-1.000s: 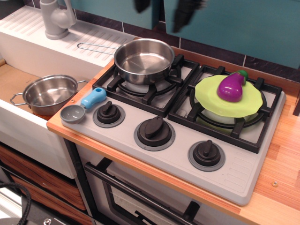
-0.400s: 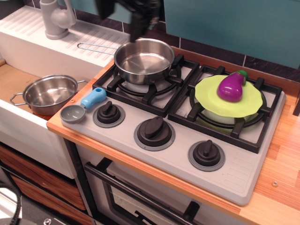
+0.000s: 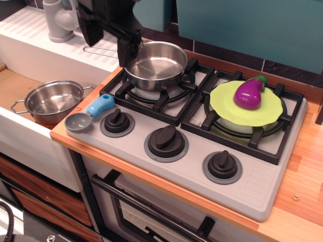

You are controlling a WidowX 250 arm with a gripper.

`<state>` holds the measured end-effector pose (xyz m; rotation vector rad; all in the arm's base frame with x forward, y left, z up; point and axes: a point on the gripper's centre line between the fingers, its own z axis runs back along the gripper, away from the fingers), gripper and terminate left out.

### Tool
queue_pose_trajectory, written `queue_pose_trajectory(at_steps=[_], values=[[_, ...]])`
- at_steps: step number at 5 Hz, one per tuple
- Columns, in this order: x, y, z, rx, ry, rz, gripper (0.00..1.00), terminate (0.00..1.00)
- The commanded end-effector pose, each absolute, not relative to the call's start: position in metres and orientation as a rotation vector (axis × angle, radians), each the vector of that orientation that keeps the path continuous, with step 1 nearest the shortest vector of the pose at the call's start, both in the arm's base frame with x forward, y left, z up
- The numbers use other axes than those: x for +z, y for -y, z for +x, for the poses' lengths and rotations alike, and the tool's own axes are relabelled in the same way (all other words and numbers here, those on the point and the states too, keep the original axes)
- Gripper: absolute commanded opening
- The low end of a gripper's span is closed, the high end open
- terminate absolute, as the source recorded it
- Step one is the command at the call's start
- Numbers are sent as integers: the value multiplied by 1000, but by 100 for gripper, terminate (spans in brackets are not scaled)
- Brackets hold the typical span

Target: Put eggplant on plate and spoon in pot or pan on stove

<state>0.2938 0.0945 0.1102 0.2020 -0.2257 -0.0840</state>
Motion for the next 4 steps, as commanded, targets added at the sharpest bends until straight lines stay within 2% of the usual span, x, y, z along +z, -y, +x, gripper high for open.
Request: queue_pose_trajectory(at_steps=[1,3,4], values=[[87,-109,284,-47,270,175,100,0],[61,-115,276,-41,302,150,100,0],[55,-116,276,-40,307,145,100,0]])
